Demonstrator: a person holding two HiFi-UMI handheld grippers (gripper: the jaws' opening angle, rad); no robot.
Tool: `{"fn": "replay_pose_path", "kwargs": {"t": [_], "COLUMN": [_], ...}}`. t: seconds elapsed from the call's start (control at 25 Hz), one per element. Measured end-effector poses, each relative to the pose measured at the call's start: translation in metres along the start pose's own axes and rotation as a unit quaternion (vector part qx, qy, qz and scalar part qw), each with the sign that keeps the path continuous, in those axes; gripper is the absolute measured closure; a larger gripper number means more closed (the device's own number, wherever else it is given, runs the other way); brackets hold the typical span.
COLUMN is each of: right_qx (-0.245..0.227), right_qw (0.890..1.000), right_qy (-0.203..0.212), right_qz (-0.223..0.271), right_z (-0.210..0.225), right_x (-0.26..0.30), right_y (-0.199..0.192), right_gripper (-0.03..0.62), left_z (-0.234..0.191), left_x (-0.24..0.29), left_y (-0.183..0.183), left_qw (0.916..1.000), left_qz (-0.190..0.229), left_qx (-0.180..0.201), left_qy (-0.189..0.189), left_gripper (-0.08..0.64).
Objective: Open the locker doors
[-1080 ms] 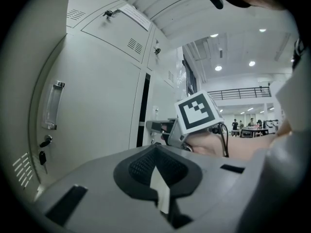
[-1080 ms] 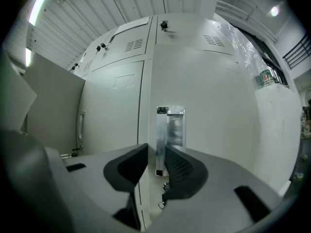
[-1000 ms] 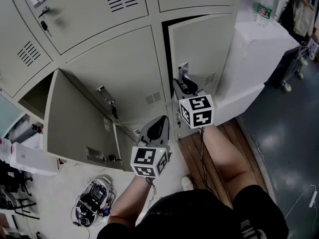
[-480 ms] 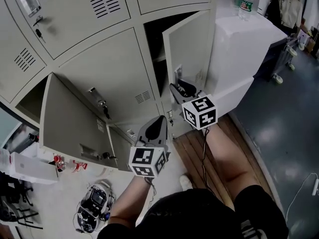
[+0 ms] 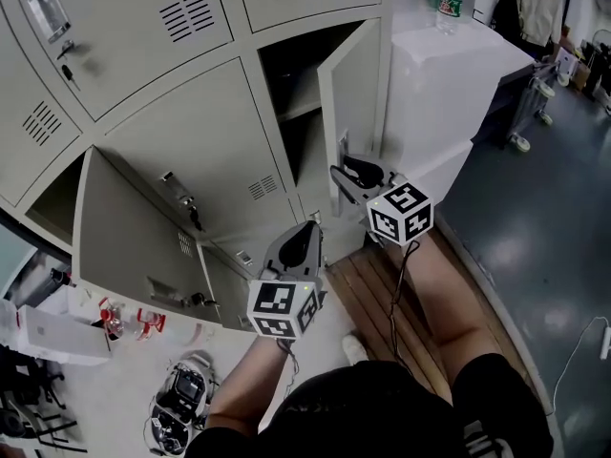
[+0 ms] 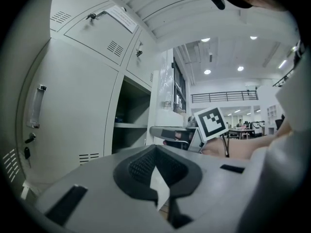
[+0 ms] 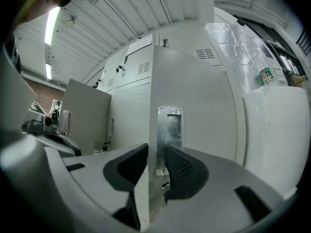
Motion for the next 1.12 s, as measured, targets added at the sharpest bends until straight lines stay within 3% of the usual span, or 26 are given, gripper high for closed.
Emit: {"fn": "replay_pose_path", "kwargs": {"t": [0.36,0.68,0.8,0.96,1.12], "right_qx": [0.005,0.014,0.015,0.019,0.022], "right_qw": [0.999,0.998,0.999,0.999,0.993], "right_qy": [0.050,0.055,0.029,-0.037,-0.116], "right_qz": [0.019,0.025,0.025,0.028,0.030], "right_z": [0.014,0.028,0.032,0.033,0.029], "right_x": [-0.032,-0.062,-0.073,-0.087,-0.090], "right_y": [-0.010,-0.019,-0.022,-0.026,-0.027], "right_gripper": [0.474,0.471,0.471,0.386,0.372], "left_z": [0.017,0.030,0.037,0.048,0.058], "left_x": [0.010,0.018,0.021,0.024,0.025], "left_y": [0.004,0.004,0.004,0.005,0.005], "left_qw": [0.9997,0.9988,0.9983,0.9970,0.9957], "left_qz": [-0.001,-0.002,-0.001,0.000,0.000], "left_qx": [0.010,0.014,0.017,0.021,0.024], "left_qy": [-0.024,-0.046,-0.056,-0.075,-0.089], "left_gripper": [0.561,0.561,0.561,0.561,0.561]}}
Point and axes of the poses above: the fingertips, and each gripper's own axes: x forward along the fingers, z to its right, y out of its top, the point moved 4 cm from there along -x, backward along the fingers, and after that the axes turned 11 degrees about -z, right-handed, at the moved point
